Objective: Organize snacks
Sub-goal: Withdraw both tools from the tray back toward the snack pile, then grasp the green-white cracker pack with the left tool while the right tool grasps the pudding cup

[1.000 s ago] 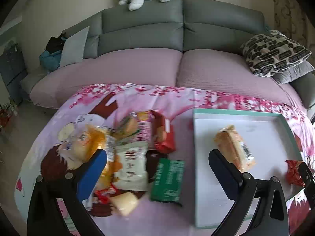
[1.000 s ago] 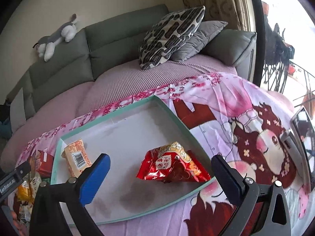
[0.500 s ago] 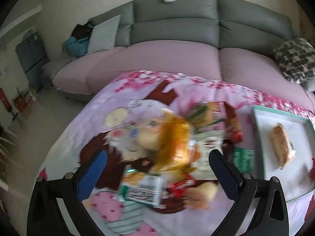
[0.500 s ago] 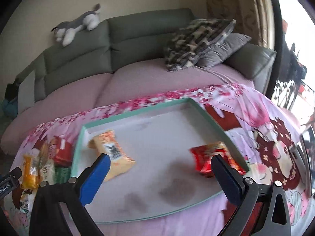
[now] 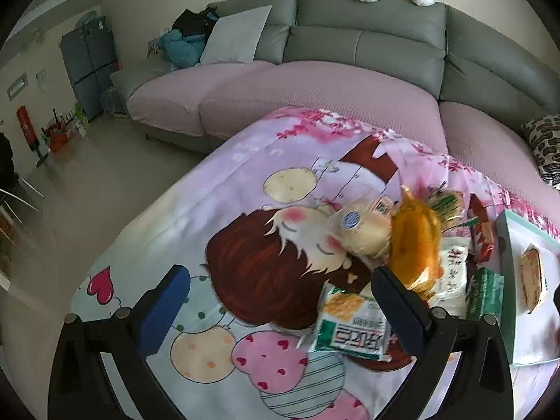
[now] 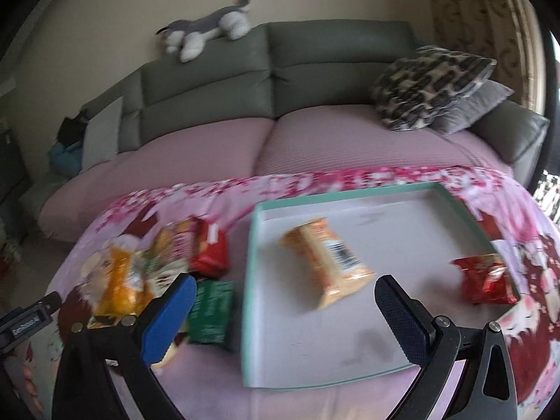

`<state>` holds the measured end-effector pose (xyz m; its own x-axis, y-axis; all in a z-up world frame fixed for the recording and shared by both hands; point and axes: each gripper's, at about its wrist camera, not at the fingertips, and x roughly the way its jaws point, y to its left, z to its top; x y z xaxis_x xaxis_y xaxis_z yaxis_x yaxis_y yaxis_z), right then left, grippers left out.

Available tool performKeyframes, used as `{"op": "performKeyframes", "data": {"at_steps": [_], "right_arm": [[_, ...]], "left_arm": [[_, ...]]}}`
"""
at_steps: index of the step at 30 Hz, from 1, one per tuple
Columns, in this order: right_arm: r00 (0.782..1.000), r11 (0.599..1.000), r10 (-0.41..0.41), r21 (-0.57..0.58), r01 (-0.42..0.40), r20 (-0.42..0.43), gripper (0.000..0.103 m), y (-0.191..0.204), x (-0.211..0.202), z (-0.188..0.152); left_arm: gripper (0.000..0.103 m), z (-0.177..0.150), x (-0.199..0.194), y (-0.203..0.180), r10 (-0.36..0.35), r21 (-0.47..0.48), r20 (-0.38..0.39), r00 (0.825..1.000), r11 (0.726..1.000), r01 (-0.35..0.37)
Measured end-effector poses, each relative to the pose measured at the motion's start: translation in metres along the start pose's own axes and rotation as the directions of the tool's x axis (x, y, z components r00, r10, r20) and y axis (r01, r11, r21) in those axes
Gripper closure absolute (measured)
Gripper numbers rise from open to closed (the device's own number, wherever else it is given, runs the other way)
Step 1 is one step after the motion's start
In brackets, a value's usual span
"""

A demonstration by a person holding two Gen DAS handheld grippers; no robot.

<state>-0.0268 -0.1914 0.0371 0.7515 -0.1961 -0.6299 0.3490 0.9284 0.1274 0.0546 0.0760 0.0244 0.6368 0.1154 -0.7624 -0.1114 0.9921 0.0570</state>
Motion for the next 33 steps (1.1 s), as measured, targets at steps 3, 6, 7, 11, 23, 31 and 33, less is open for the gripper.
{"op": "performKeyframes", "data": {"at_steps": [3, 6, 7, 11, 23, 31, 33], "right_arm": [[0.998, 0.998, 0.053, -0.043, -0.054, -0.024, 0.000, 0.022, 0.003, -0.006], [0.996, 0.994, 0.076, -0.079, -0.080, -0.051, 0.000, 0.035, 0.007, -0.012], [0.992, 0.988, 0.098, -0.111, -0.106, -0.082, 0.000, 0.046, 0.012, -0.018], [0.978, 0.976, 0.139, -0.147, -0.162, -0.157, 0.000, 0.060, 0.021, -0.030], [0.924, 0.947, 0.210, -0.170, -0.274, -0.320, 0.011, 0.080, 0.049, -0.062], [0.914, 0.933, 0.218, -0.201, -0.297, -0.342, 0.021, 0.087, 0.056, -0.068], [0.916, 0.933, 0.216, -0.206, -0.296, -0.337, 0.022, 0.088, 0.056, -0.068]], "left_arm": [[0.000, -0.004, 0.005, 0.006, -0.011, -0.010, -0.018, 1.000, 1.000, 0.011], [0.000, -0.009, 0.010, 0.007, -0.040, -0.026, -0.041, 0.998, 0.999, 0.039], [0.000, -0.012, 0.013, 0.007, -0.049, -0.028, -0.053, 0.997, 0.998, 0.048], [0.000, -0.020, 0.018, 0.000, -0.070, -0.007, -0.083, 0.994, 0.998, 0.070], [0.000, -0.035, 0.041, -0.019, -0.096, 0.049, -0.172, 0.980, 0.993, 0.105], [0.000, -0.033, 0.043, -0.023, -0.154, 0.041, -0.175, 0.972, 0.986, 0.163], [0.000, -0.033, 0.043, -0.028, -0.180, 0.047, -0.178, 0.967, 0.981, 0.191]]}}
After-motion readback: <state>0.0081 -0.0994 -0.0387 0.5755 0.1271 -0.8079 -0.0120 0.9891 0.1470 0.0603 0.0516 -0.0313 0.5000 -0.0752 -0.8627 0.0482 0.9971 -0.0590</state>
